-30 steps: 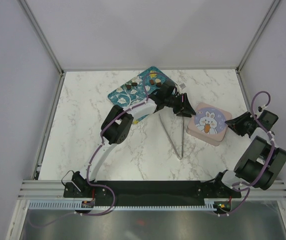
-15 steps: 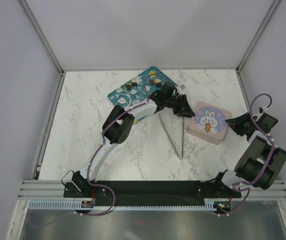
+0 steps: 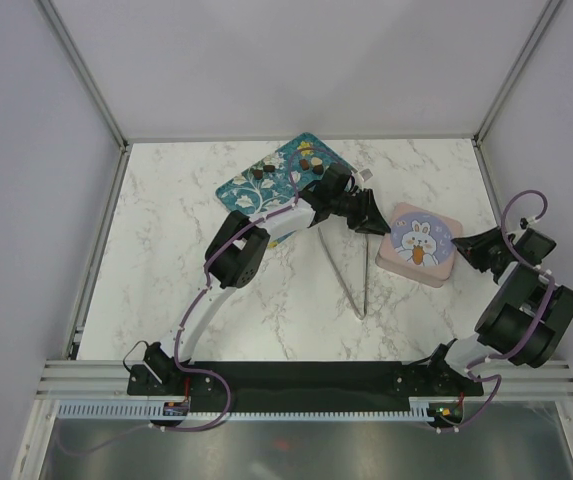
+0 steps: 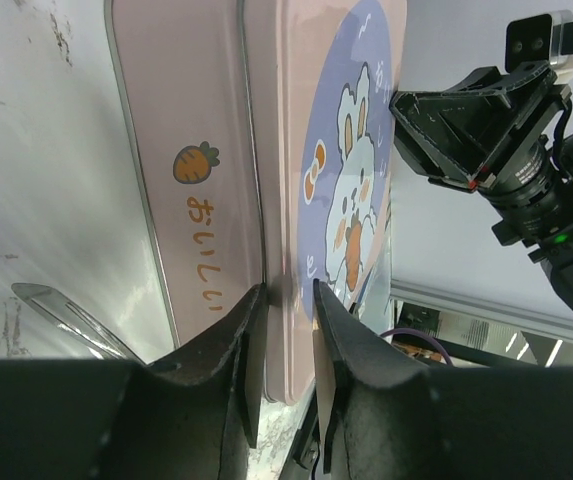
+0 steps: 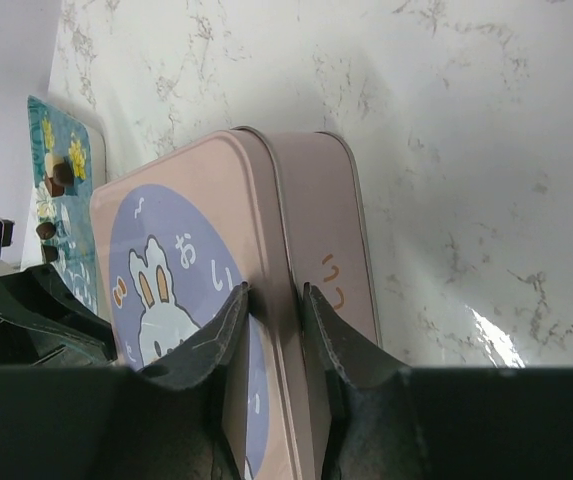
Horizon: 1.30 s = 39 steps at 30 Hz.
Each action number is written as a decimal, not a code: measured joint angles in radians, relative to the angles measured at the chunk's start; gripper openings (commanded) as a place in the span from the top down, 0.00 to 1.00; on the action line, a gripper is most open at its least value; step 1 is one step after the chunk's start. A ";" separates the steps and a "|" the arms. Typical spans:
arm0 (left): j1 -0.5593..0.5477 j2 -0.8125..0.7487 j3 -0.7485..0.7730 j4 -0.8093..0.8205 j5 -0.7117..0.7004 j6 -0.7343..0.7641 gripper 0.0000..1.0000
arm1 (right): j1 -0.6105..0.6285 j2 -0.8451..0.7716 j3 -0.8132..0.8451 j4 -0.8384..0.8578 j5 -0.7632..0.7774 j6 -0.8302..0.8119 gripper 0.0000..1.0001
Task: Pack the chocolate
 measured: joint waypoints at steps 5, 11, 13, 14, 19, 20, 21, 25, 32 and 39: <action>0.000 0.000 0.000 0.001 0.002 0.000 0.62 | 0.011 0.006 0.065 -0.118 0.033 -0.001 0.52; 0.000 -0.009 0.000 -0.006 0.002 0.000 0.54 | 0.022 -0.008 0.142 -0.304 0.129 0.002 0.41; 0.000 -0.016 0.000 -0.018 0.002 0.000 0.51 | 0.026 -0.017 0.173 -0.373 0.166 0.002 0.41; 0.000 -0.020 0.000 -0.019 0.002 0.000 0.50 | 0.027 -0.022 0.192 -0.403 0.181 0.002 0.41; 0.011 -0.069 -0.011 -0.051 0.000 0.008 0.44 | 0.041 -0.029 0.312 -0.517 0.253 0.018 0.67; 0.014 -0.091 -0.021 -0.061 -0.003 0.012 0.44 | 0.050 -0.031 0.332 -0.524 0.261 0.030 0.71; 0.018 -0.116 -0.035 -0.071 -0.007 0.014 0.43 | 0.064 -0.034 0.346 -0.527 0.269 0.039 0.80; 0.042 -0.243 -0.114 -0.101 -0.026 0.037 0.21 | 0.180 -0.045 0.386 -0.509 0.269 0.072 1.00; 0.086 -0.483 -0.309 -0.139 -0.048 0.105 0.00 | 0.392 0.035 0.402 -0.327 0.099 0.139 1.00; 0.087 -0.682 -0.490 -0.187 -0.077 0.184 0.00 | 0.422 0.153 0.346 -0.141 -0.018 0.159 0.98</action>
